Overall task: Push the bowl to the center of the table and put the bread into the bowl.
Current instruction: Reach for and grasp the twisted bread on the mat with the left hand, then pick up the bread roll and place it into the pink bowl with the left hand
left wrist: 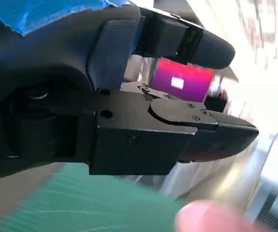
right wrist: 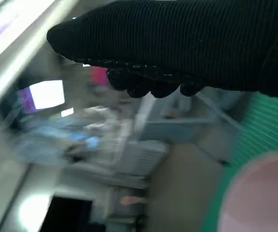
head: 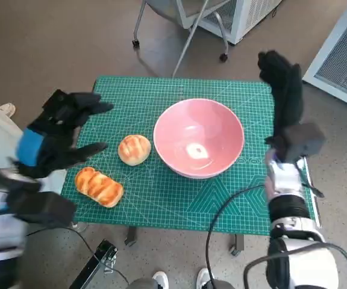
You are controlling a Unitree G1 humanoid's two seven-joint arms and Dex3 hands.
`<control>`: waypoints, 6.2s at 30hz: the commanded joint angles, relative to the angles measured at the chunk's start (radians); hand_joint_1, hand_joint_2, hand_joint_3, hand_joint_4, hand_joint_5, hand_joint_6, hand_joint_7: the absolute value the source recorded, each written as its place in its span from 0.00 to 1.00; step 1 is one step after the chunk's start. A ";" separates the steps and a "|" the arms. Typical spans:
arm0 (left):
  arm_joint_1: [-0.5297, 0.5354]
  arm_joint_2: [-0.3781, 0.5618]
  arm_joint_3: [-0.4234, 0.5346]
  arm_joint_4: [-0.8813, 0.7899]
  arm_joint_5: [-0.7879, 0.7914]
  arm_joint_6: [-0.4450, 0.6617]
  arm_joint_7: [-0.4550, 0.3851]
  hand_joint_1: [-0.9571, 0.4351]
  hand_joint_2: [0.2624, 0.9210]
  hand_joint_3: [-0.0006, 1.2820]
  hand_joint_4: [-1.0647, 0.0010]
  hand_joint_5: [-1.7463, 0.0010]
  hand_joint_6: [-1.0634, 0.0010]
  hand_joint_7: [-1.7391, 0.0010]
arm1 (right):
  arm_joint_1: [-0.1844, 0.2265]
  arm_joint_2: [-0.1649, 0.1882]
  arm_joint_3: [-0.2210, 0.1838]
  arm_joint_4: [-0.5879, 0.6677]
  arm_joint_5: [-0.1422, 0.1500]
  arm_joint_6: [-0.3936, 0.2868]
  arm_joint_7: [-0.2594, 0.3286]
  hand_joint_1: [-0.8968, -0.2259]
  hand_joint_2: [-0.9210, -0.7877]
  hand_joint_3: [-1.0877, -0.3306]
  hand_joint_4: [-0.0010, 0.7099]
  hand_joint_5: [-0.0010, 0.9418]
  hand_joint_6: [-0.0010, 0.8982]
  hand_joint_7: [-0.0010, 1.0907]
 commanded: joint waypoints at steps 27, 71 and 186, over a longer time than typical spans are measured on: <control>0.014 0.285 -0.075 -0.014 -0.025 -0.039 -0.411 0.63 0.78 0.00 0.54 0.97 0.47 0.85 | 0.208 -0.004 0.097 -0.307 0.088 -0.012 0.179 0.40 0.00 0.44 0.34 0.11 0.00 0.91; -0.190 0.228 -0.500 0.192 0.666 -0.071 -0.355 0.60 0.86 0.02 0.61 1.00 0.49 0.98 | 0.294 0.004 0.082 -0.429 0.064 0.051 0.116 0.44 0.00 0.44 0.30 0.15 0.00 0.88; -1.059 -0.460 -0.918 1.076 0.684 -0.003 -0.104 0.55 0.88 0.01 1.00 1.00 0.85 0.97 | 0.370 -0.058 0.034 -0.472 0.138 0.048 0.160 0.47 0.00 0.49 0.30 0.18 0.00 0.74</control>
